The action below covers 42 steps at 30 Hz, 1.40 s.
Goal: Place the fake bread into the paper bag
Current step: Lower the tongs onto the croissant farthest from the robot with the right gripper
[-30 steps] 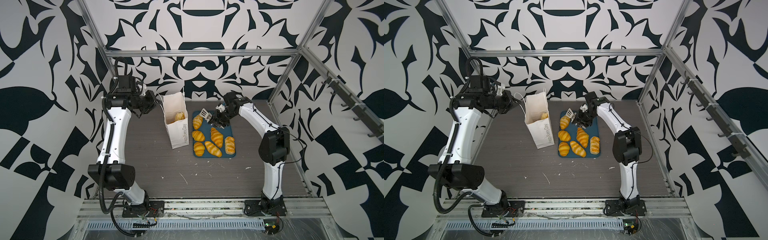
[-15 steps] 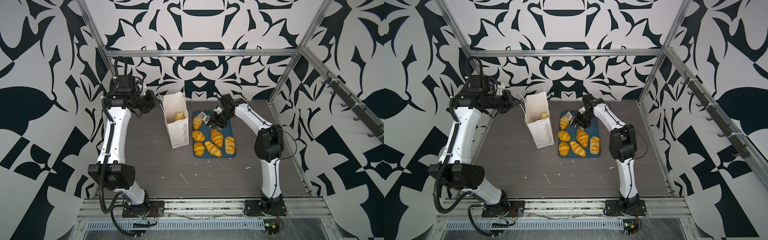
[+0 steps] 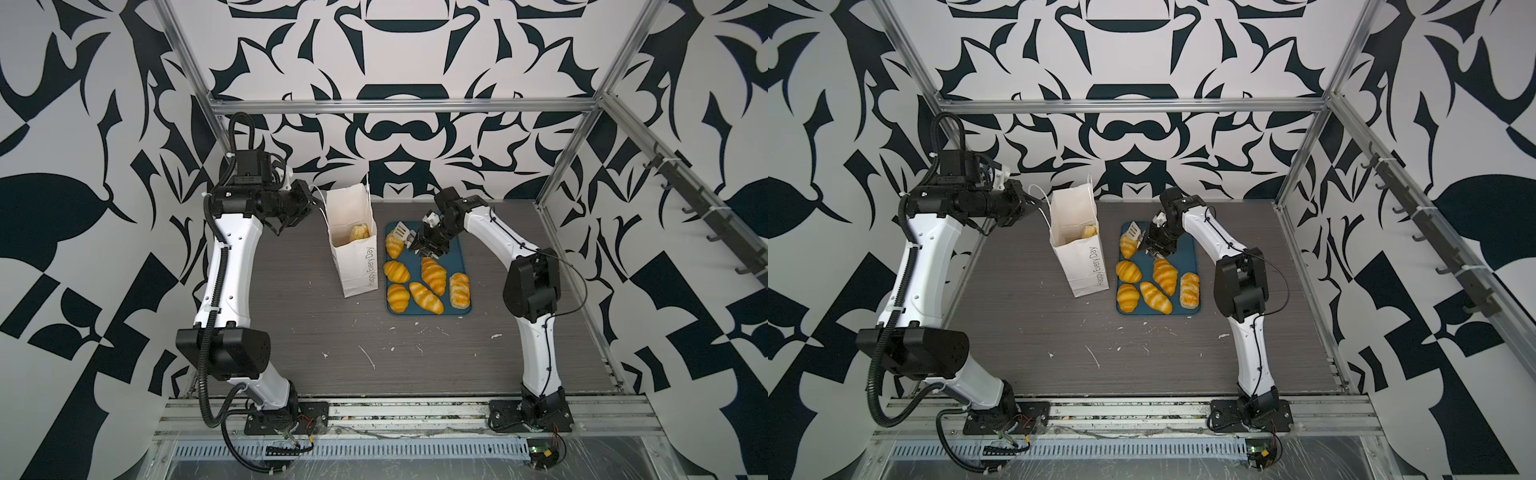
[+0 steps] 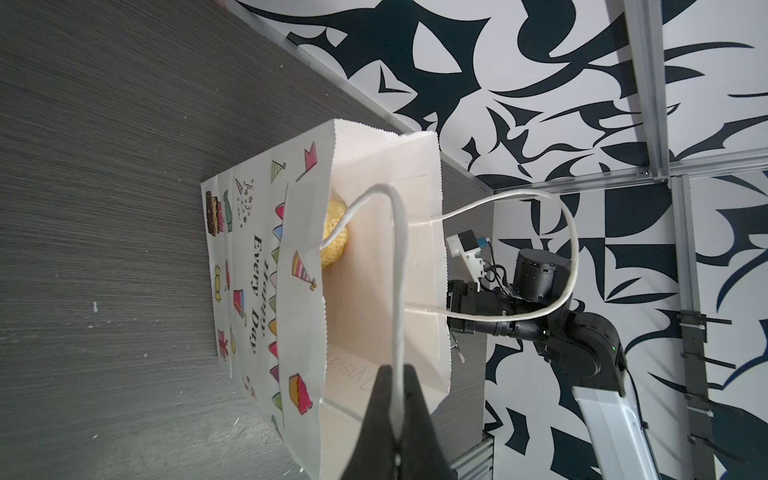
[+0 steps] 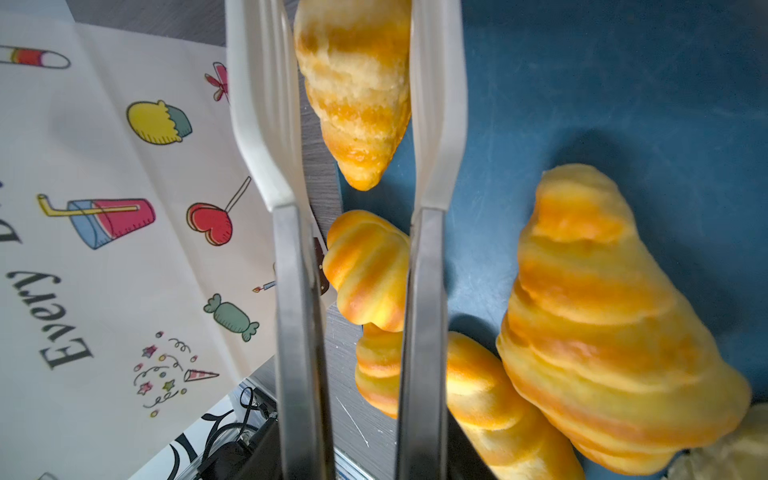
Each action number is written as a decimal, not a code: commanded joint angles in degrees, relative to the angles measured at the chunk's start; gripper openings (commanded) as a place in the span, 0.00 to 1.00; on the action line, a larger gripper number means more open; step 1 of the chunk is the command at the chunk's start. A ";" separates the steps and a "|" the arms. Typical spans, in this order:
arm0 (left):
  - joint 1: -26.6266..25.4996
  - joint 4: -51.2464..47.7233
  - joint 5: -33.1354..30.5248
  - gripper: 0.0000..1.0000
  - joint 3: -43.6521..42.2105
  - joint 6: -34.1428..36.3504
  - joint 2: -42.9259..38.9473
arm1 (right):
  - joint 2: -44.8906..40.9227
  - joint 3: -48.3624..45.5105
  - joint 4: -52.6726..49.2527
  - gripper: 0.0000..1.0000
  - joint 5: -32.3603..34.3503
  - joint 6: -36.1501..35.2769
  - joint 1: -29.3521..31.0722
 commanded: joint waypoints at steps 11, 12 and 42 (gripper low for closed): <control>-0.02 -0.87 -0.29 0.00 -0.12 0.43 -0.69 | 0.57 5.54 -3.85 0.42 2.69 -2.25 1.32; -0.02 -0.87 -0.33 0.00 -0.14 0.43 -0.78 | 0.59 5.60 -3.84 0.41 2.69 -2.17 1.34; -0.02 -1.04 -0.29 0.00 -1.88 0.30 -2.44 | -5.65 -0.57 -0.82 0.24 2.53 -3.47 -0.22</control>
